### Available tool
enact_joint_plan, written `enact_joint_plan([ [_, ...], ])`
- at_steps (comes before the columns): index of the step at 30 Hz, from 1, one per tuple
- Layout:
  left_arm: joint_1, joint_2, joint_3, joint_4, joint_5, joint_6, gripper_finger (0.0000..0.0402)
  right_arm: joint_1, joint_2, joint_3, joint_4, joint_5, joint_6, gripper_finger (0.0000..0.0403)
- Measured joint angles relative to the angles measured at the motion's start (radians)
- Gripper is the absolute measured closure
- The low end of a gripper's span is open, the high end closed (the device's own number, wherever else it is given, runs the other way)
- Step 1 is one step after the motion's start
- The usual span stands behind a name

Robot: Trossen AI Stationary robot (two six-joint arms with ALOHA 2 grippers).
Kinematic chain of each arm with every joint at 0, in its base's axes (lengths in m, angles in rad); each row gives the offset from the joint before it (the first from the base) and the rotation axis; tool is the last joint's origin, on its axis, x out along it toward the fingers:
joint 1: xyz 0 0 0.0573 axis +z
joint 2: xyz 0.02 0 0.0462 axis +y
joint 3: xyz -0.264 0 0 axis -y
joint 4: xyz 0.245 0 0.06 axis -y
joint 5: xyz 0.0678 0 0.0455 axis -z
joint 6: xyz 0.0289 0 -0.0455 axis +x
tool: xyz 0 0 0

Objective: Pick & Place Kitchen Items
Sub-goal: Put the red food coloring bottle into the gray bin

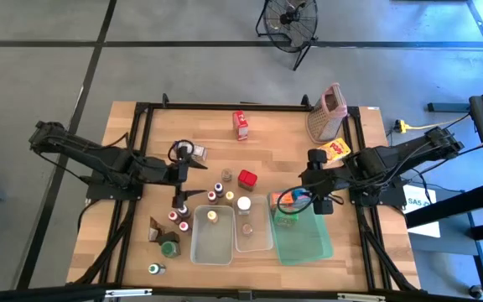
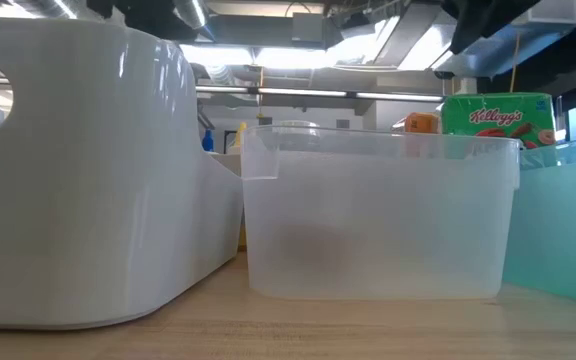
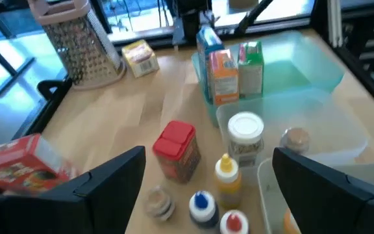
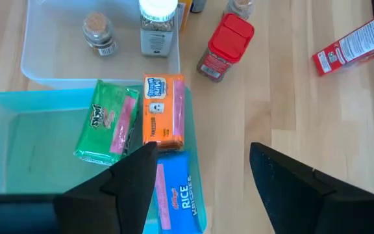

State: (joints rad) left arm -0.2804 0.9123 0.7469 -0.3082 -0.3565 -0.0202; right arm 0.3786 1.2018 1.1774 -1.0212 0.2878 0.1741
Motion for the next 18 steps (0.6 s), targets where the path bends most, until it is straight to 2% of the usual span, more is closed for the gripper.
enact_joint_plan([
  [5, 0.05, 0.0, 0.157, -0.327, -0.003, -0.005, 0.007, 0.0, 0.0, 0.0, 0.011, 0.0, 0.001, 0.0155],
  [10, 0.17, -0.001, 0.275, -0.663, 0.016, -0.047, 0.007, 0.0, 0.0, 0.0, 0.061, 0.0, -0.007, 0.0155],
  [14, 0.294, -0.001, 0.29, -0.804, 0.073, -0.061, 0.007, 0.0, 0.0, 0.0, 0.103, 0.0, -0.031, 0.0155],
  [18, 0.375, 0.0, 0.29, -0.839, 0.181, -0.049, 0.007, 0.0, 0.0, 0.0, 0.132, -0.001, -0.051, 0.0155],
])
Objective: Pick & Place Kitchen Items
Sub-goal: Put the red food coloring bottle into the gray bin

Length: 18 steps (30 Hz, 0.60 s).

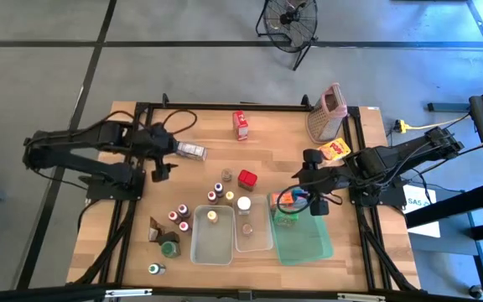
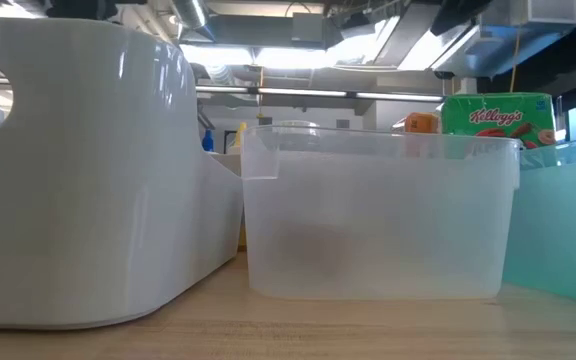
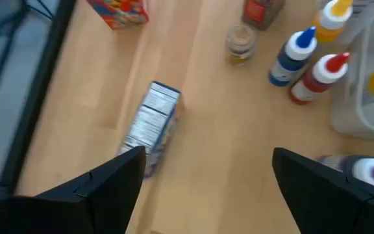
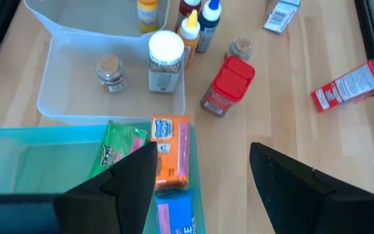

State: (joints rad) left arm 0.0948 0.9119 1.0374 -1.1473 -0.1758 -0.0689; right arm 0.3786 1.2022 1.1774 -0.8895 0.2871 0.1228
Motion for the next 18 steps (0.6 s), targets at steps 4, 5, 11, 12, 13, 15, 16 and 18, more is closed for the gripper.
enact_joint_plan([
  [4, -0.007, 0.0, 0.0, -0.007, 0.086, 0.007, 0.007, 0.0, 0.0, 0.0, 0.012, -0.001, 0.0, 0.0155],
  [5, -0.018, 0.0, 0.0, -0.012, 0.111, 0.011, 0.007, 0.002, 0.0, 0.0, 0.014, -0.002, 0.0, 0.0155],
  [11, -0.165, 0.0, 0.0, -0.015, 0.181, -0.112, 0.007, 0.005, 0.0, 0.0, 0.029, -0.003, 0.0, 0.0155],
  [12, -0.196, 0.001, 0.0, -0.015, 0.169, -0.152, 0.007, 0.005, 0.0, 0.0, 0.032, -0.003, 0.0, 0.0155],
  [13, -0.23, 0.003, 0.0, -0.015, 0.154, -0.195, 0.007, 0.005, 0.0, 0.0, 0.036, -0.003, -0.002, 0.0155],
  [15, -0.296, 0.016, 0.001, -0.016, 0.119, -0.28, 0.007, 0.005, 0.0, 0.0, 0.04, -0.003, -0.008, 0.0155],
  [16, -0.328, 0.025, 0.001, -0.016, 0.101, -0.317, 0.007, 0.005, 0.001, 0.0, 0.042, -0.003, -0.011, 0.0155],
  [18, -0.395, 0.048, 0.001, -0.017, 0.065, -0.399, 0.007, 0.005, 0.001, 0.0, 0.044, -0.003, -0.019, 0.0155],
])
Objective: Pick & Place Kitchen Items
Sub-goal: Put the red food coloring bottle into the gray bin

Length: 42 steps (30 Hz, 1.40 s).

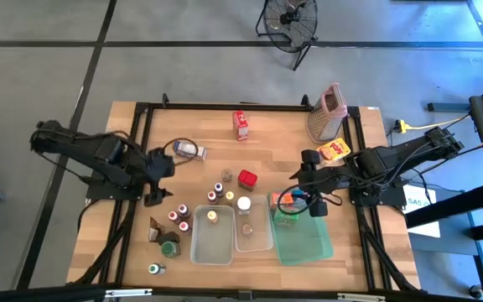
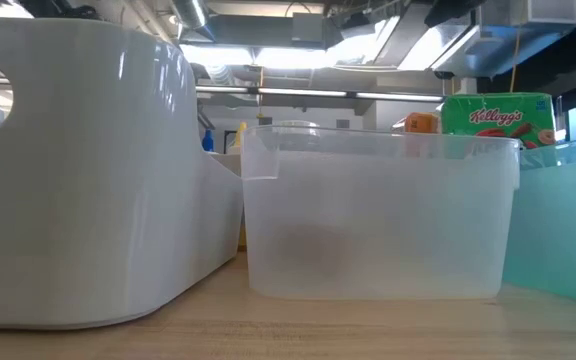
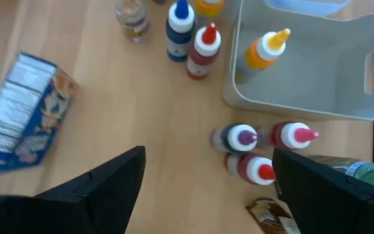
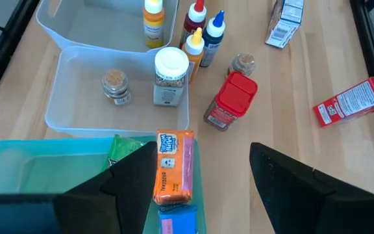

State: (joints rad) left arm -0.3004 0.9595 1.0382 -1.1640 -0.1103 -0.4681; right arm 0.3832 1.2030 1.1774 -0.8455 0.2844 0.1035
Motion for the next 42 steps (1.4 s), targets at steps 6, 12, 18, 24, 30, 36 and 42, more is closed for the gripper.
enact_joint_plan([
  [6, -0.158, 0.129, 0.0, 0.0, -0.032, -0.222, 0.007, 0.0, 0.0, 0.0, 0.022, 0.0, -0.008, 0.0155],
  [12, -0.217, 0.28, 0.0, -0.033, -0.021, -0.441, 0.007, 0.0, 0.001, 0.0, 0.062, -0.005, -0.015, 0.0155],
  [18, -0.218, 0.359, 0.0, -0.04, 0.001, -0.586, 0.007, 0.0, 0.001, 0.0, 0.076, -0.051, -0.016, 0.0155],
  [24, -0.224, 0.382, 0.0, -0.039, 0.057, -0.68, 0.007, 0.0, 0.001, 0.0, 0.087, -0.053, -0.016, 0.0155],
  [30, -0.23, 0.382, 0.0, -0.019, 0.024, -0.722, 0.007, 0.0, 0.001, 0.0, 0.087, -0.053, -0.016, 0.0155],
  [36, -0.257, 0.382, 0.0, -0.012, 0.062, -0.696, 0.007, 0.0, 0.001, 0.0, 0.087, -0.053, -0.016, 0.0155],
  [42, -0.292, 0.382, 0.0, -0.011, 0.015, -0.736, 0.007, 0.0, 0.001, 0.0, 0.091, -0.053, -0.014, 0.0155],
])
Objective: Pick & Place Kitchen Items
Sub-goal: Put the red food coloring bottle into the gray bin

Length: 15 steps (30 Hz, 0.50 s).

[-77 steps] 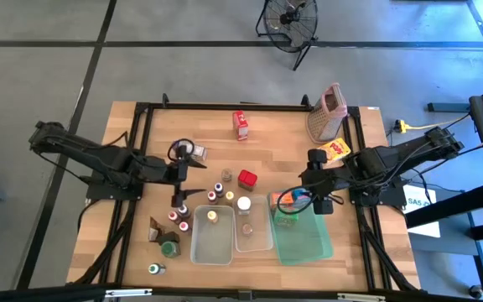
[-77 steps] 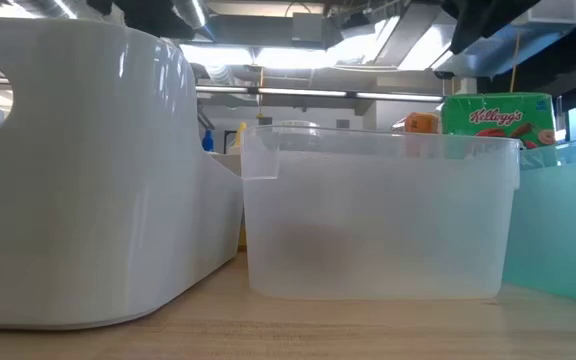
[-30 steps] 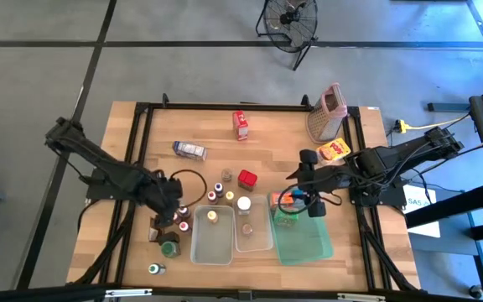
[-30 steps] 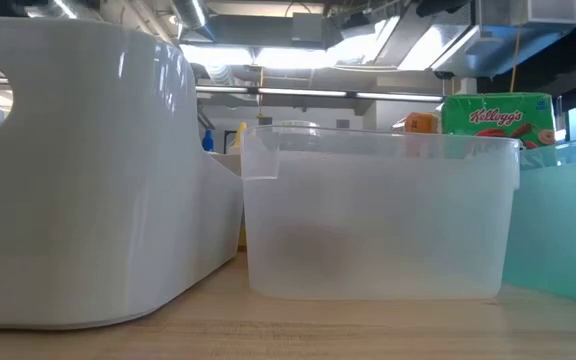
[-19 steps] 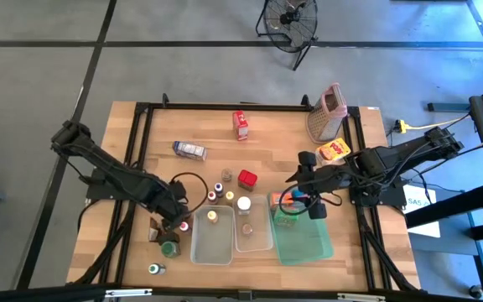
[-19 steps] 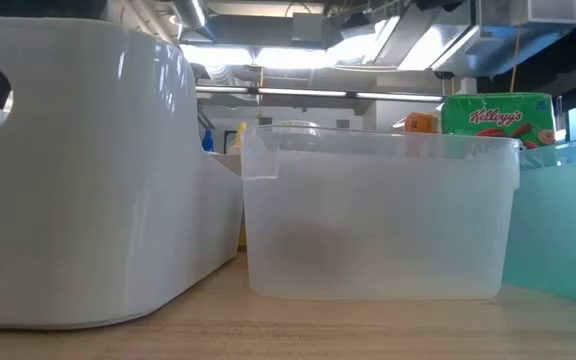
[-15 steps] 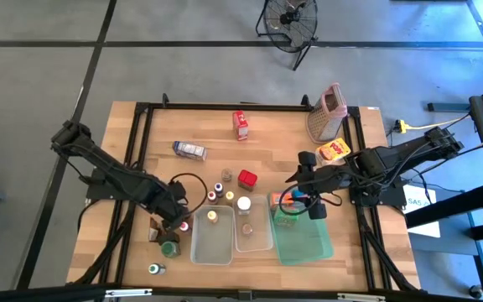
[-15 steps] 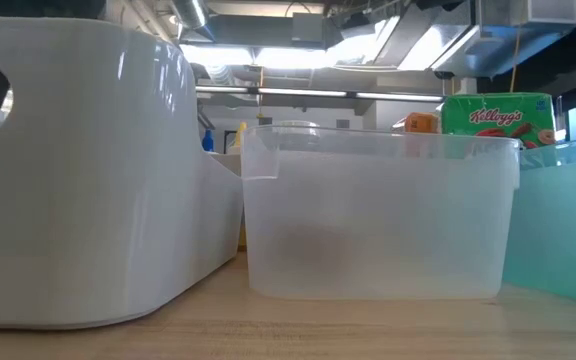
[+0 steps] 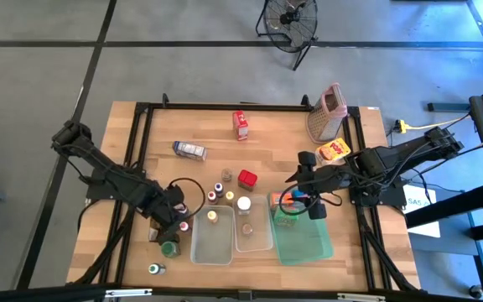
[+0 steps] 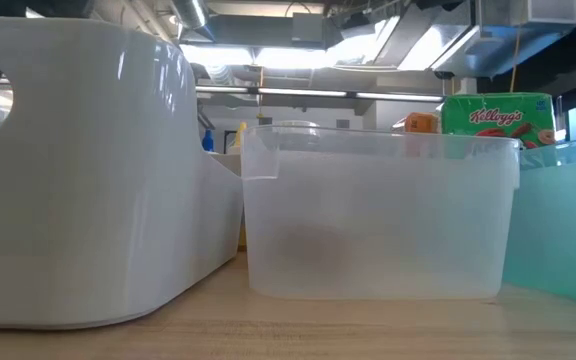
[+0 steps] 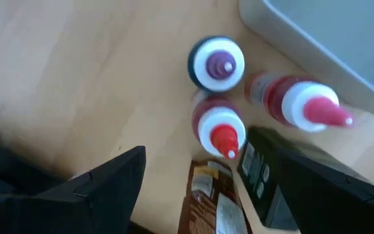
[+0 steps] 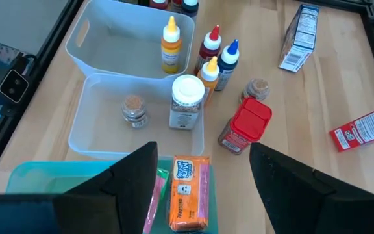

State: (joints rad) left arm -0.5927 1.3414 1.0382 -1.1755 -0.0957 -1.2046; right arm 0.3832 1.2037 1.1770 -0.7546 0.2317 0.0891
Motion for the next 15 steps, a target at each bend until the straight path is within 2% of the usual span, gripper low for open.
enact_joint_plan([
  [6, -0.009, 0.0, 0.0, 0.0, -0.042, -0.1, 0.007, 0.0, 0.0, 0.0, 0.019, 0.0, 0.0, 0.0155],
  [15, -0.014, 0.059, 0.0, 0.0, -0.024, -0.074, 0.007, 0.0, 0.0, 0.0, 0.02, 0.0, 0.0, 0.0155],
])
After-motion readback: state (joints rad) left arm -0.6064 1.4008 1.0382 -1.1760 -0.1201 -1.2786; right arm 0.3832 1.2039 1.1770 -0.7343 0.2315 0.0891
